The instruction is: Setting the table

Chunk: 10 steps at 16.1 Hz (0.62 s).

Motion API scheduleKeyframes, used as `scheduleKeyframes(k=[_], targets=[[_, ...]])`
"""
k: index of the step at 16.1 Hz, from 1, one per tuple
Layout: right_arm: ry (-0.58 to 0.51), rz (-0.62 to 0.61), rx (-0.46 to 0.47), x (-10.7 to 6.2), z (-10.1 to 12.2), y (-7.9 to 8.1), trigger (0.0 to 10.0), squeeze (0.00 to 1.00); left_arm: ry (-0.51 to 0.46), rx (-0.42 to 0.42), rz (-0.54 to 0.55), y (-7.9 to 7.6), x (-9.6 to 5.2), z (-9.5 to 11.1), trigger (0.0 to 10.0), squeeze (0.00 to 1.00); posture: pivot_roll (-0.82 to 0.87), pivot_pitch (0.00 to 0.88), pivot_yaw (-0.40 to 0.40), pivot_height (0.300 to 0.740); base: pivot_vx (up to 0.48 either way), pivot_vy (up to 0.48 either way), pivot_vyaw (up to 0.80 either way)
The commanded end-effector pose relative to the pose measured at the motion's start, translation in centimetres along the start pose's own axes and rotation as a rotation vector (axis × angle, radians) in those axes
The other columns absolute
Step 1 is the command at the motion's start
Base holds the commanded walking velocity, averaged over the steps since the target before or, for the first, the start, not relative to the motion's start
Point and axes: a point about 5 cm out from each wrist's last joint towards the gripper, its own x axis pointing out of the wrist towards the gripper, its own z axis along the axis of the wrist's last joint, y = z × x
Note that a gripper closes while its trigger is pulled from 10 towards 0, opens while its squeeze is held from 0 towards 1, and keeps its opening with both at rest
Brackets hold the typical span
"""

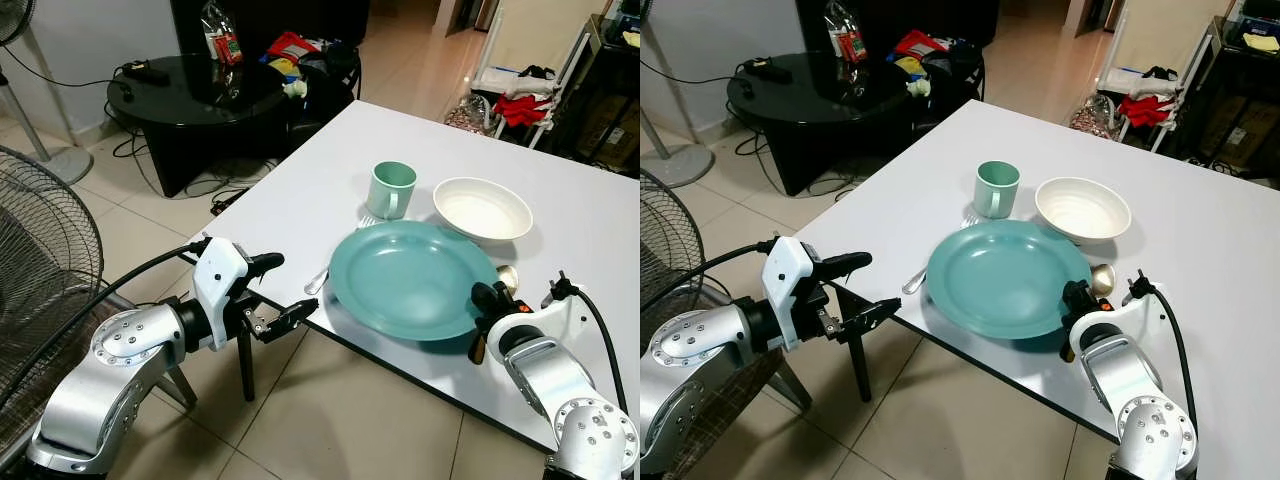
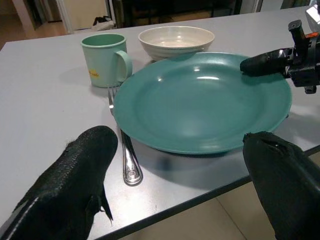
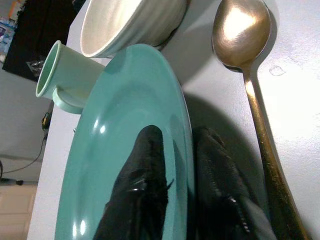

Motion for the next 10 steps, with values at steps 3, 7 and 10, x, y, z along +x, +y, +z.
scheduleKeyframes(k=[3, 7, 10], targets=[[0.006, -0.051, -0.055, -0.3, -0.2, -0.6, 10.0, 1.00, -0.001, 0.027, -0.010, -0.3, 0.1, 0.2, 10.0, 0.00, 0.00, 0.000, -0.036, 0.740, 0.000, 0.000, 0.00], [-0.025, -0.105, -0.156, -1.0, 0.6, -1.3, 10.0, 1.00, -0.008, 0.029, -0.010, -0.3, 0.2, 0.3, 10.0, 0.00, -0.01, 0.000, -0.030, 0.740, 0.000, 0.000, 0.00], [-0.062, -0.131, -0.269, -1.9, 1.5, -1.4, 10.0, 1.00, -0.013, 0.032, -0.012, -0.3, 0.3, 0.3, 10.0, 0.00, -0.01, 0.000, -0.025, 0.740, 0.000, 0.000, 0.00]])
